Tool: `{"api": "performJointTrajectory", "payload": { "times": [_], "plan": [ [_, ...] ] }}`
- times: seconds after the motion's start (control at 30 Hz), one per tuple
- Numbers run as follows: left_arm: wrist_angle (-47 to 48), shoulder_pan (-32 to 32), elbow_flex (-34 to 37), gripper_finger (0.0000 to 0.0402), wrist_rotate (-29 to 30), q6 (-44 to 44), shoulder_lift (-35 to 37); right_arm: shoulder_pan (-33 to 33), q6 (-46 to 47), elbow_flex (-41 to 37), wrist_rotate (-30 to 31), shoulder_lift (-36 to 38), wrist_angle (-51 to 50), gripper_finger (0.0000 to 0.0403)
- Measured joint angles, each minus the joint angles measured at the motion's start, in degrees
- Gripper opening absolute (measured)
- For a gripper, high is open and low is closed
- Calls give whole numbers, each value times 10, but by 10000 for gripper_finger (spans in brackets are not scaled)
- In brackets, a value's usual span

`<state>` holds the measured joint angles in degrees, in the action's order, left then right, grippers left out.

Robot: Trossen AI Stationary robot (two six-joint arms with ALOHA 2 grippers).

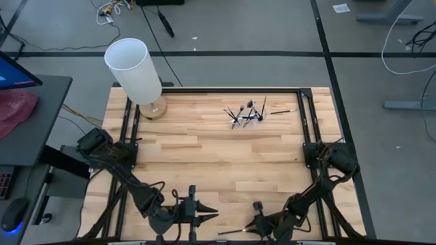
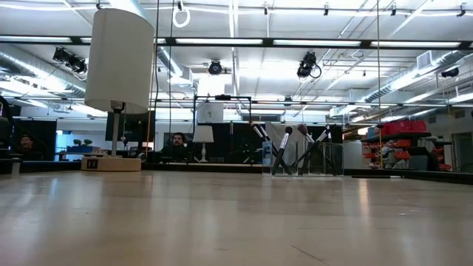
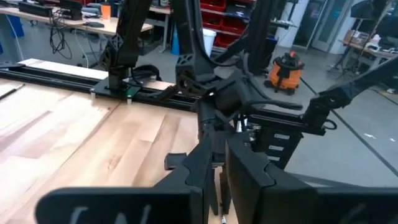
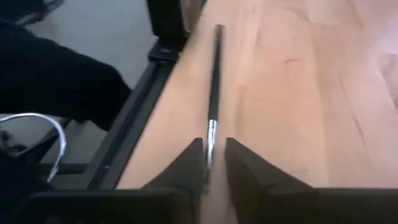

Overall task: Put items in baskets/containers
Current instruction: Put the black eyeshadow brush into the transparent organizer

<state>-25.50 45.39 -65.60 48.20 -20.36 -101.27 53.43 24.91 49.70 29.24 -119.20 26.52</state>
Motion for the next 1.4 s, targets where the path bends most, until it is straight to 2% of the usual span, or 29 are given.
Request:
{"api": "performJointTrajectory", "payload": {
  "times": [0.13,0.3,0.43,0.53,0.63,0.73,0.9,1.0,1.17,1.4],
  "plan": [
    [-7,-10,0,48,2,3,-14,-10,51,1,17,3,-49,18],
    [-9,-31,0,48,-2,-3,-57,-33,89,1,20,8,-61,9],
    [-7,-56,0,49,-61,-20,-101,-62,126,-4,52,35,-119,4],
    [-8,-75,0,59,-123,-33,-134,-82,170,-8,85,73,-213,2],
    [-7,-92,0,88,-144,-27,-162,-98,193,-10,80,111,-298,1],
    [-6,-110,0,128,-142,5,-184,-113,189,-10,50,133,-329,0],
    [17,-148,0,198,-131,25,-202,-141,165,-8,-7,140,-322,0],
    [51,-170,0,219,-148,38,-208,-153,149,-8,-26,141,-315,0],
    [93,-200,0,209,-209,64,-211,-163,121,-8,-38,149,-315,0],
    [112,-232,-2,138,-319,103,-207,-174,91,-8,-38,160,-306,0]
  ]
}}
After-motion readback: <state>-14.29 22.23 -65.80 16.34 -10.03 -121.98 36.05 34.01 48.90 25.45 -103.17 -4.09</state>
